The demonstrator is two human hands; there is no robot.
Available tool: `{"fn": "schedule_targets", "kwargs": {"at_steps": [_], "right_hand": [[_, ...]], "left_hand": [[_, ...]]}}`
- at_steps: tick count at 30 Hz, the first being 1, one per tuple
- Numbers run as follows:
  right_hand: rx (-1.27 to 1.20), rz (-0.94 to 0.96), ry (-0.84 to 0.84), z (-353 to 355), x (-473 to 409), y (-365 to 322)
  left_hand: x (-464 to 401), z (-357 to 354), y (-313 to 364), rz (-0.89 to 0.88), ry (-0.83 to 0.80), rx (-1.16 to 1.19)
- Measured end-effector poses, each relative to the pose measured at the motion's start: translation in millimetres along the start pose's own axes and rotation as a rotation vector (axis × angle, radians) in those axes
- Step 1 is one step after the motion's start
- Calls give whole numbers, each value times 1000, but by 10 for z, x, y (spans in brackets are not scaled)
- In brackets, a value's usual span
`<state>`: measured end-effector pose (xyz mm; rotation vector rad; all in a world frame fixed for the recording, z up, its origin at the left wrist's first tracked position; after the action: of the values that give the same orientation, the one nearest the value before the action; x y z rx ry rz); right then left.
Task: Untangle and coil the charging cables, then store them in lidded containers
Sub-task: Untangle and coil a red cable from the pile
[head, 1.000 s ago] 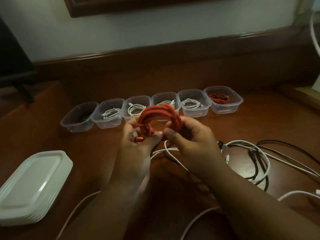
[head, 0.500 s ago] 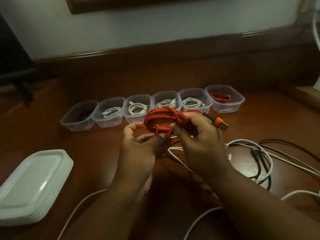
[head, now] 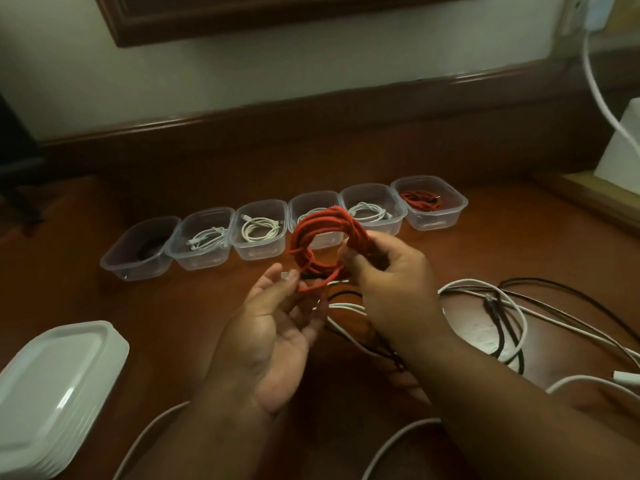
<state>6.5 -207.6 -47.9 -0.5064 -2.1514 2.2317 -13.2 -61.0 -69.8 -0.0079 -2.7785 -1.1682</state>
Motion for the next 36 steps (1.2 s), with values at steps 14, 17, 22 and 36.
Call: {"fn": "schedule_targets", "kwargs": {"at_steps": [14, 17, 22, 36], "right_hand": [[-673, -628, -176, -78, 5, 122], [-775, -756, -275, -144, 83, 106], [-837, -826, -340, -213, 138, 115], [-501, -457, -346, -291, 192, -48]], "left_hand": [[74, -98, 87, -200, -99, -487], [13, -74, 246, -473, -110, -740], [24, -81, 402, -676, -112, -941], [84, -68, 75, -334, -38, -222]]}}
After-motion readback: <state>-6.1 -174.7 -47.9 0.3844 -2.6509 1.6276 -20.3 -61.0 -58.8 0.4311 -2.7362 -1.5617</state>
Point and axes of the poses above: each hand's wrist, its own x-axis away from the middle knuckle, its own z-axis out of the back of the hand, y = z × x, the point moved 6 cm from there along -x, towards the middle knuckle, and after that the axes turned 9 degrees about -z, right-handed, at the moved point
